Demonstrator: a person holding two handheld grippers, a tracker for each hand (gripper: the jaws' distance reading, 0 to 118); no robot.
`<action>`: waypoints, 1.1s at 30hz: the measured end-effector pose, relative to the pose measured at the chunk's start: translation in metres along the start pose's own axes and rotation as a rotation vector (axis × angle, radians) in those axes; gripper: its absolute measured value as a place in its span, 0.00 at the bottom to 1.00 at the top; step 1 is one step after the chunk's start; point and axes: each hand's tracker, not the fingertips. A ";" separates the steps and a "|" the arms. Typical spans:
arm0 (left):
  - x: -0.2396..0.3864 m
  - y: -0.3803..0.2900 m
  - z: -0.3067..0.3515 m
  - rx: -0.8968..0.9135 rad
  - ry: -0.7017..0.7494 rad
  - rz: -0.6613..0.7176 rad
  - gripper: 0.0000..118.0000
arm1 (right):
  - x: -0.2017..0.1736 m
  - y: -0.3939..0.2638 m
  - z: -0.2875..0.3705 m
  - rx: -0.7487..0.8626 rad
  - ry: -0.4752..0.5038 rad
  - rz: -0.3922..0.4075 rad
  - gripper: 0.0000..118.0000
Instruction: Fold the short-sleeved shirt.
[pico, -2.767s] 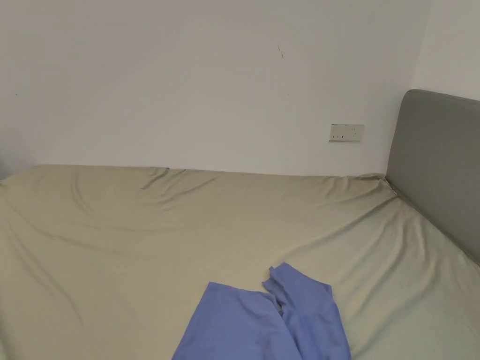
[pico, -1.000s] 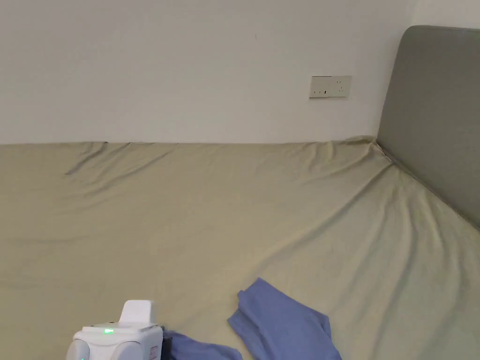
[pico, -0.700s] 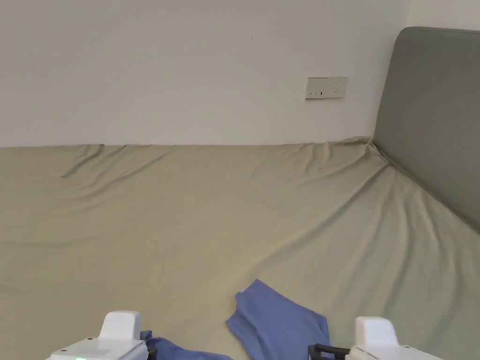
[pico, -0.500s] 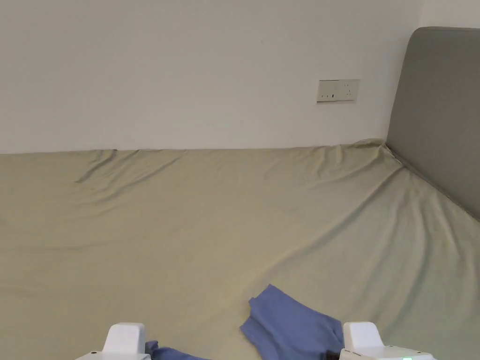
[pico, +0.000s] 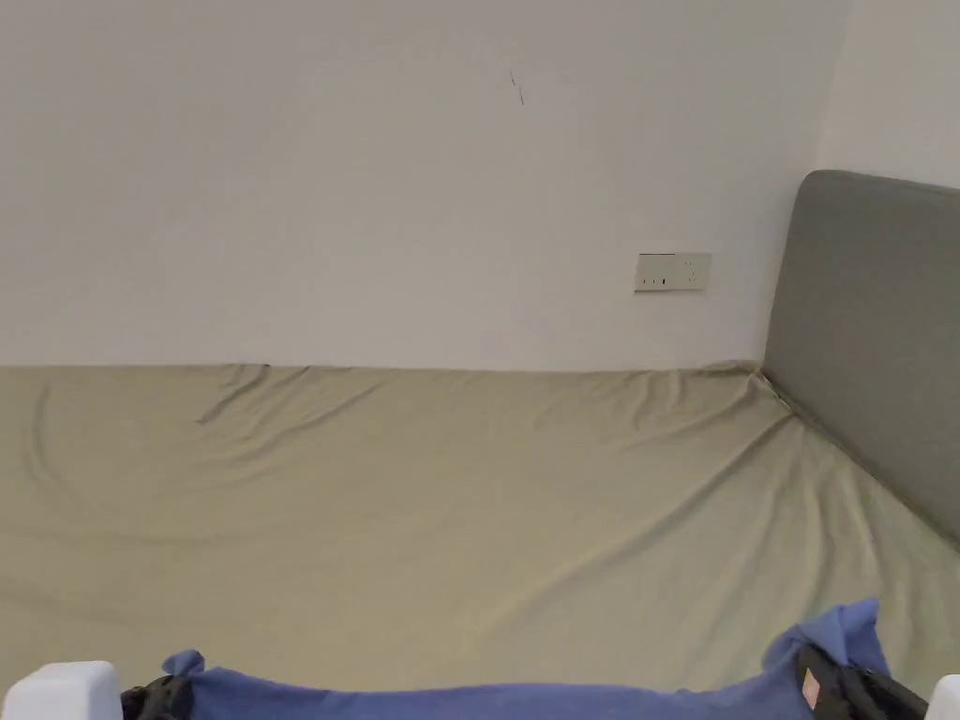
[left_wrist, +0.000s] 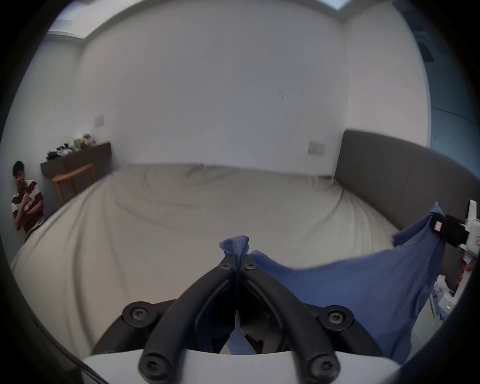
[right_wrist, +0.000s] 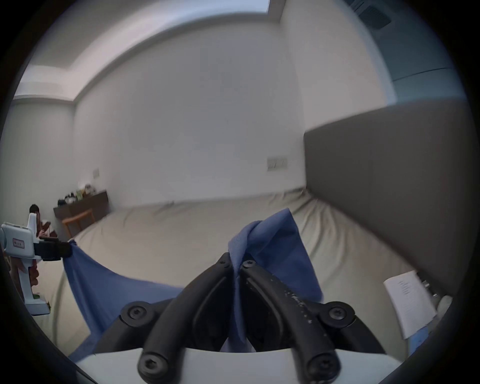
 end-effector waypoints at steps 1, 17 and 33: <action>-0.005 0.006 0.020 0.030 0.008 0.008 0.00 | 0.006 0.004 0.012 0.018 -0.002 -0.006 0.03; -0.025 0.095 0.259 0.460 0.031 0.080 0.00 | -0.007 0.137 0.215 0.460 0.017 0.030 0.03; -0.010 0.271 0.031 0.354 0.072 0.125 0.00 | -0.030 0.239 -0.044 0.381 -0.044 0.053 0.03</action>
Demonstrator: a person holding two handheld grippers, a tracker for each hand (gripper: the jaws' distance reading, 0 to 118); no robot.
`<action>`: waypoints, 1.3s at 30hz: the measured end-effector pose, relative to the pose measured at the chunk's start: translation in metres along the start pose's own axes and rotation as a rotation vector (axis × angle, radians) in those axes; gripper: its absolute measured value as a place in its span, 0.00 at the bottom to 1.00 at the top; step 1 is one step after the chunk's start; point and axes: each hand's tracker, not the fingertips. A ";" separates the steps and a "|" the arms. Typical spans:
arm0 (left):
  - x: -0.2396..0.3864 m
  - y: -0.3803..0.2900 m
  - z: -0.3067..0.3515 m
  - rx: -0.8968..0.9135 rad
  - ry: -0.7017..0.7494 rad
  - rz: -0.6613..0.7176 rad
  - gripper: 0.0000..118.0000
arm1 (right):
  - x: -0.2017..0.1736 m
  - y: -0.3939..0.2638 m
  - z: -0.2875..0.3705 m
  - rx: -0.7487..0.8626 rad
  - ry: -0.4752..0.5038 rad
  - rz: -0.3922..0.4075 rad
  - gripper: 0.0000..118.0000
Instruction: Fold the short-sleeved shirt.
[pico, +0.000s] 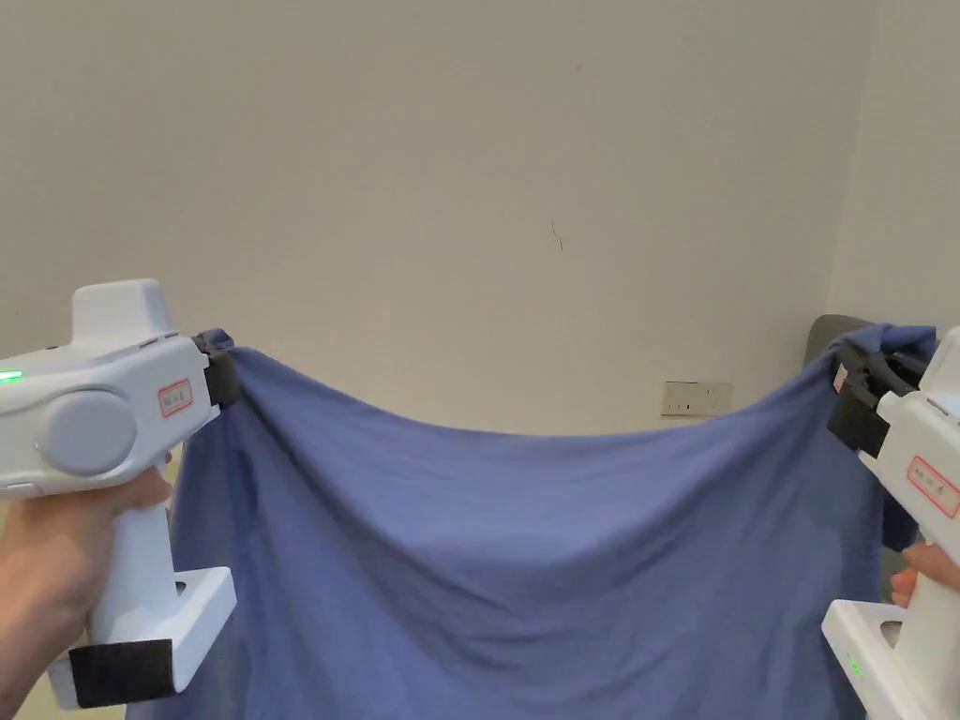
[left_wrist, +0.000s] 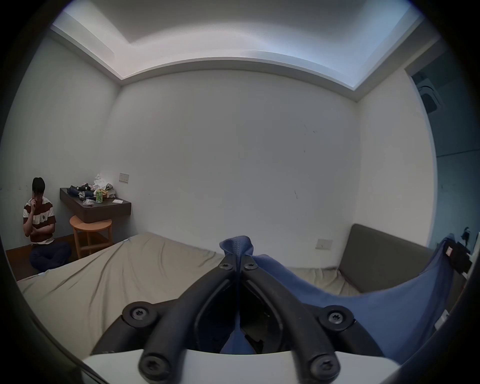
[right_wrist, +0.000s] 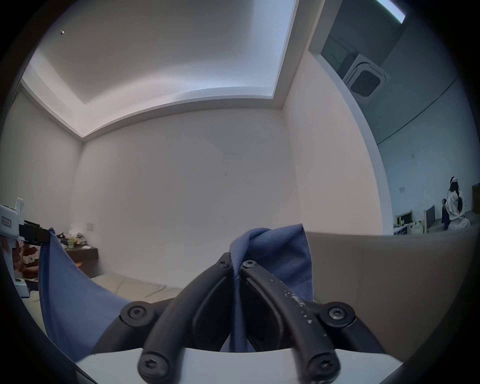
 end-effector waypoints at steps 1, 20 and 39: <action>0.001 0.010 -0.013 0.014 0.002 0.008 0.00 | 0.000 0.008 -0.015 0.023 -0.010 -0.001 0.03; -0.028 -0.073 -0.001 0.041 0.003 0.011 0.00 | -0.007 -0.061 0.011 0.023 -0.014 0.100 0.03; -0.114 -0.358 0.253 -0.721 0.079 -0.166 0.00 | 0.020 -0.284 0.311 -0.832 0.135 0.119 0.03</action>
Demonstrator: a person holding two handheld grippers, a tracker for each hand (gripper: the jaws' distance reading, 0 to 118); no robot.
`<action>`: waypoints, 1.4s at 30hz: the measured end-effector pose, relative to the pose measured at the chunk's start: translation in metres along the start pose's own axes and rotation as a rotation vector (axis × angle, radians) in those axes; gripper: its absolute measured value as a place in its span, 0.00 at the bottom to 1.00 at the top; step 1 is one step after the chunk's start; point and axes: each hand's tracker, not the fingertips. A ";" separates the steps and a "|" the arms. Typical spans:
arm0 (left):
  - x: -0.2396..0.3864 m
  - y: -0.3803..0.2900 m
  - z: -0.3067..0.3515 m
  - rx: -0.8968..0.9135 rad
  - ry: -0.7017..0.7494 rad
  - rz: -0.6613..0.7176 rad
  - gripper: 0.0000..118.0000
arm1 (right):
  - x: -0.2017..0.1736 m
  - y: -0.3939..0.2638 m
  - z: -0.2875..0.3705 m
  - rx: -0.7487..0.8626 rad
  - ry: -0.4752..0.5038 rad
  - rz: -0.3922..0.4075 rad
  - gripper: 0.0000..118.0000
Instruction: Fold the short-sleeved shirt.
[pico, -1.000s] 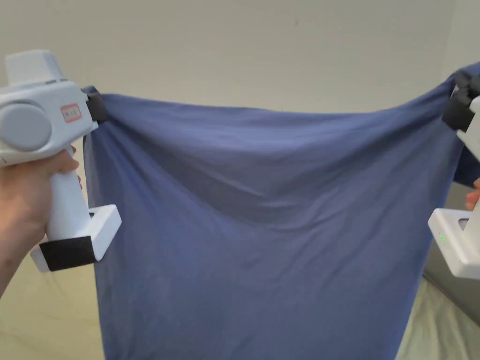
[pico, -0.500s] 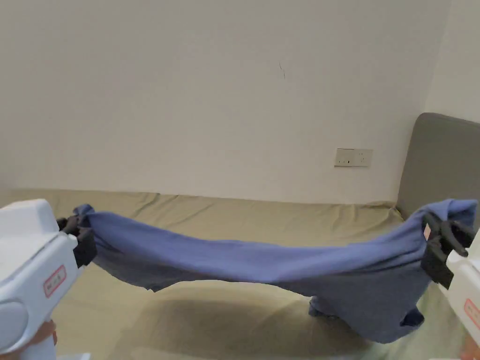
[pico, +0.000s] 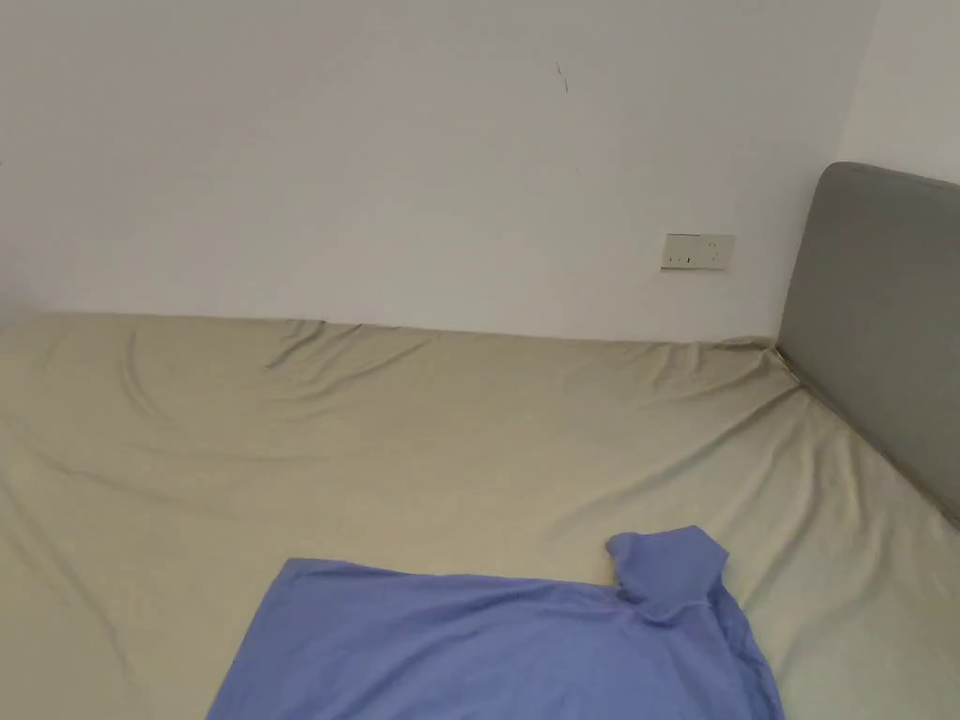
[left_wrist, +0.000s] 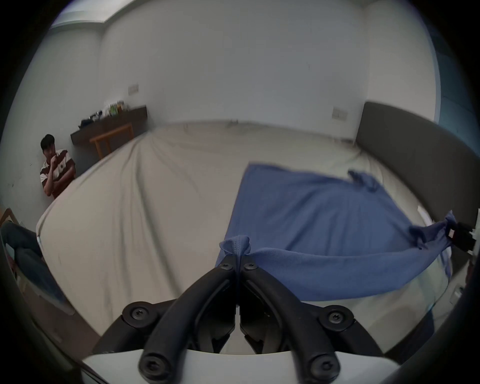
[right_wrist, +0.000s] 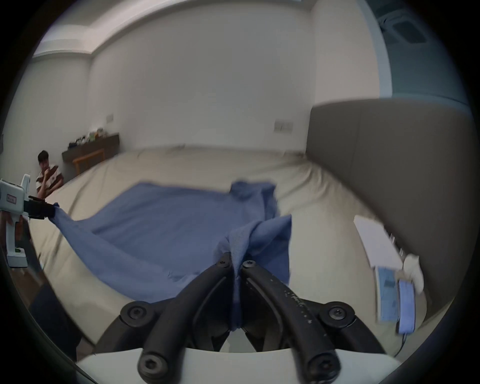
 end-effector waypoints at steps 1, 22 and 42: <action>0.001 -0.010 -0.003 -0.033 0.014 -0.025 0.00 | -0.002 -0.011 -0.003 -0.046 -0.005 0.016 0.03; 0.019 0.059 0.115 0.677 -0.007 -0.024 0.96 | 0.012 0.054 0.103 0.449 -0.222 -0.108 0.73; -0.026 0.024 0.025 0.172 -0.071 0.145 0.93 | -0.023 0.055 0.103 0.517 -0.114 -0.100 0.01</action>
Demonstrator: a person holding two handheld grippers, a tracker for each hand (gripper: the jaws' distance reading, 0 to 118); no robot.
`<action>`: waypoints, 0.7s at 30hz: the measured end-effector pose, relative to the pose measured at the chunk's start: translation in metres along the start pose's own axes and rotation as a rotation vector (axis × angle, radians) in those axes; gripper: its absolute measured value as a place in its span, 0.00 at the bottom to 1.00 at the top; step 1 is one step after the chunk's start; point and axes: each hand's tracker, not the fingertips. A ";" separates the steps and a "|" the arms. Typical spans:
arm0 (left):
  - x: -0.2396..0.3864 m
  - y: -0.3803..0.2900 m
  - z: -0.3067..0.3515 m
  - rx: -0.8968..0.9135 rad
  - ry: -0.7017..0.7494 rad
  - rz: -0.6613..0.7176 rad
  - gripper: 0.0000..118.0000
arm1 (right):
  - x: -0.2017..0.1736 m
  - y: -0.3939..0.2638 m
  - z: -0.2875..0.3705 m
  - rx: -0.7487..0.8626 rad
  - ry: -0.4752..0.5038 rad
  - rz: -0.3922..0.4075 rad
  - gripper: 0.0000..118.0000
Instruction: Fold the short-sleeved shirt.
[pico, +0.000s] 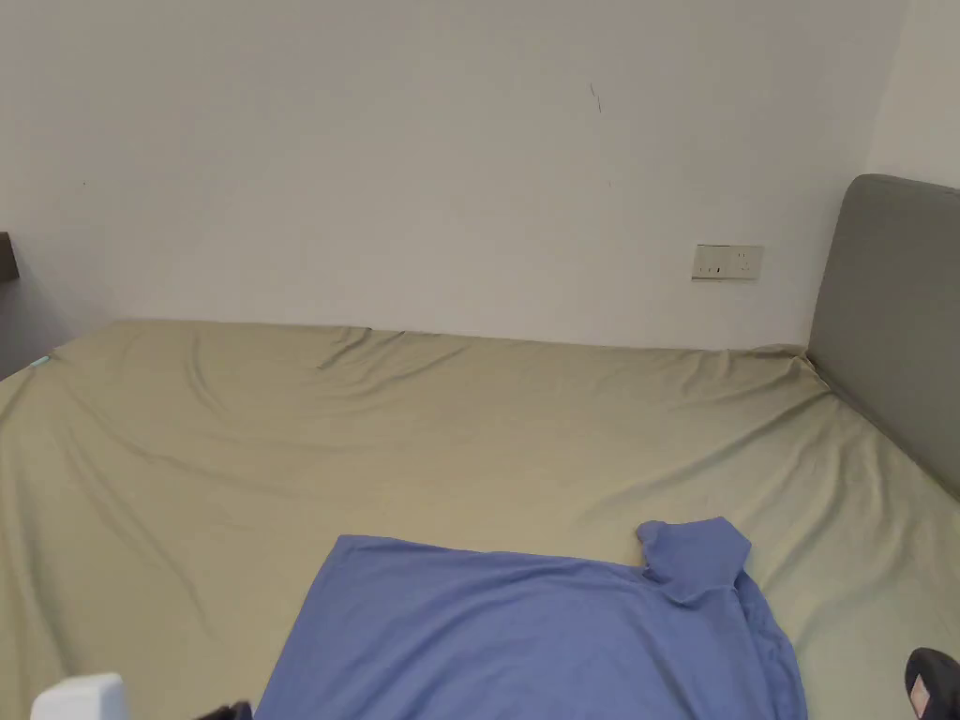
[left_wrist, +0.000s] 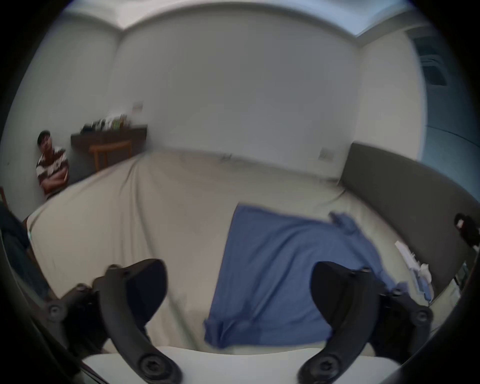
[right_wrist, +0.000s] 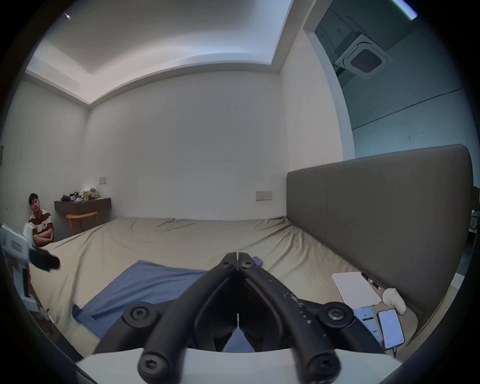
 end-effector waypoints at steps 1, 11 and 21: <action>-0.004 -0.010 -0.015 -0.088 0.022 -0.024 0.93 | 0.000 -0.004 -0.003 -0.014 0.003 0.000 0.01; 0.004 -0.071 -0.061 -0.294 0.017 -0.049 0.22 | 0.004 -0.049 -0.023 -0.227 -0.012 0.029 0.01; 0.002 -0.051 -0.042 -0.234 -0.034 -0.083 0.04 | 0.040 -0.129 -0.083 -0.708 0.004 -0.008 1.00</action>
